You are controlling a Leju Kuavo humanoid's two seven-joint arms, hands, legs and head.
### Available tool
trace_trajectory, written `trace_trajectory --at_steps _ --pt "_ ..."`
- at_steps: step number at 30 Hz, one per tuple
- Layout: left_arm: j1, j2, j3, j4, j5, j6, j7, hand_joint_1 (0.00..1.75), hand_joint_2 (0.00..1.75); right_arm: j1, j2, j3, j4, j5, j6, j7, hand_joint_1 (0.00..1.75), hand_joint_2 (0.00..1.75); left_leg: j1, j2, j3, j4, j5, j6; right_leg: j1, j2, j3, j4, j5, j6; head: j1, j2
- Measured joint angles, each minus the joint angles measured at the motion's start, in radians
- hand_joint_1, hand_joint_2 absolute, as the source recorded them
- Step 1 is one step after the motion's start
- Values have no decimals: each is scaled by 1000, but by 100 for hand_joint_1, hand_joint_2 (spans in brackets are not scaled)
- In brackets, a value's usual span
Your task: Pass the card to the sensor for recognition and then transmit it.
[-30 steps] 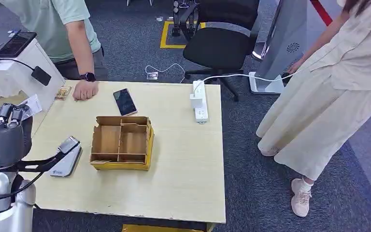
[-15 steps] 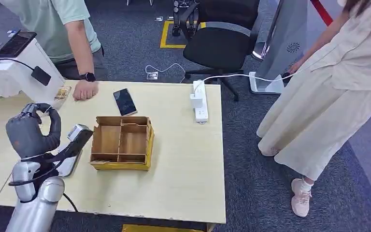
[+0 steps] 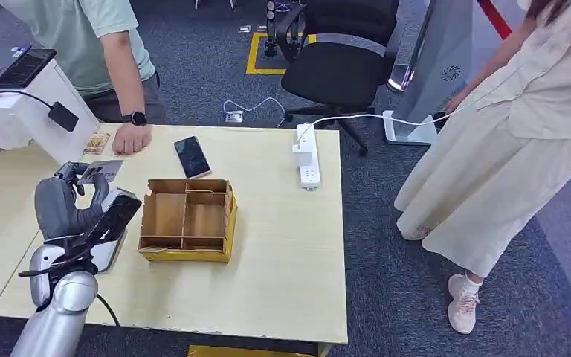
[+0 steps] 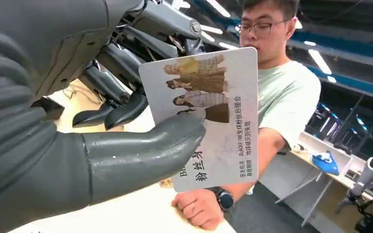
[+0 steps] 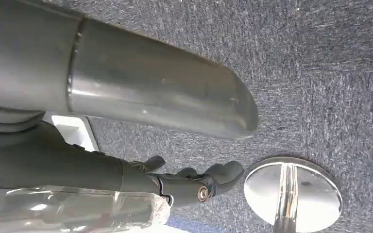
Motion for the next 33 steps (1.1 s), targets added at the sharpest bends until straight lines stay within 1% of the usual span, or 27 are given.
trace_trajectory --at_steps 5,8,10,12,15,19,20,24,29,31,33 --pt "1 1 0 -10 89 -37 2 175 175 6 0 0 -1 -3 0 0 0 0 0 0 0 0 0 0 0 0 0 0 0 0 0 0" --pt "6 2 8 -22 182 -74 7 175 175 8 0 0 -3 -7 0 0 0 0 0 0 0 0 0 0 0 0 0 0 0 0 0 0" --pt "11 3 15 -31 207 -83 7 175 175 11 0 0 -5 -11 0 0 0 0 0 0 -1 0 0 0 0 -1 0 0 0 0 0 0" --pt "18 2 29 -37 227 -87 9 175 175 11 0 0 -6 -13 -1 0 0 0 0 0 0 0 0 0 0 0 0 0 0 0 0 0" --pt "36 2 49 -50 279 -111 26 175 175 12 0 0 -8 -18 -1 0 0 0 0 0 0 0 0 0 0 0 0 0 0 0 0 0" --pt "66 0 83 -63 336 -119 29 175 175 14 0 0 -10 -21 -1 0 0 0 0 0 -1 0 0 0 0 -1 0 0 0 0 0 0" --pt "73 0 95 -68 352 -124 37 175 175 14 0 0 -10 -21 -1 0 0 0 0 0 -1 0 0 0 0 0 0 0 0 0 0 0" --pt "91 0 123 -74 370 -130 42 175 175 15 0 -1 -14 -24 -1 0 0 0 0 0 0 0 0 0 0 -1 0 0 0 0 0 0" --pt "108 0 142 -77 378 -140 63 175 175 15 0 -1 -18 -27 -1 -1 0 0 0 0 0 0 0 0 0 0 0 0 0 0 0 0" --pt "126 0 163 -79 400 -149 93 175 175 17 0 -3 -19 -33 -1 -2 0 0 0 0 0 0 0 0 0 0 0 0 0 0 0 0" --pt "148 1 183 -79 418 -172 111 175 175 16 0 -6 -19 -36 -1 -6 0 0 0 0 0 0 0 0 0 0 0 0 0 0 0 0"
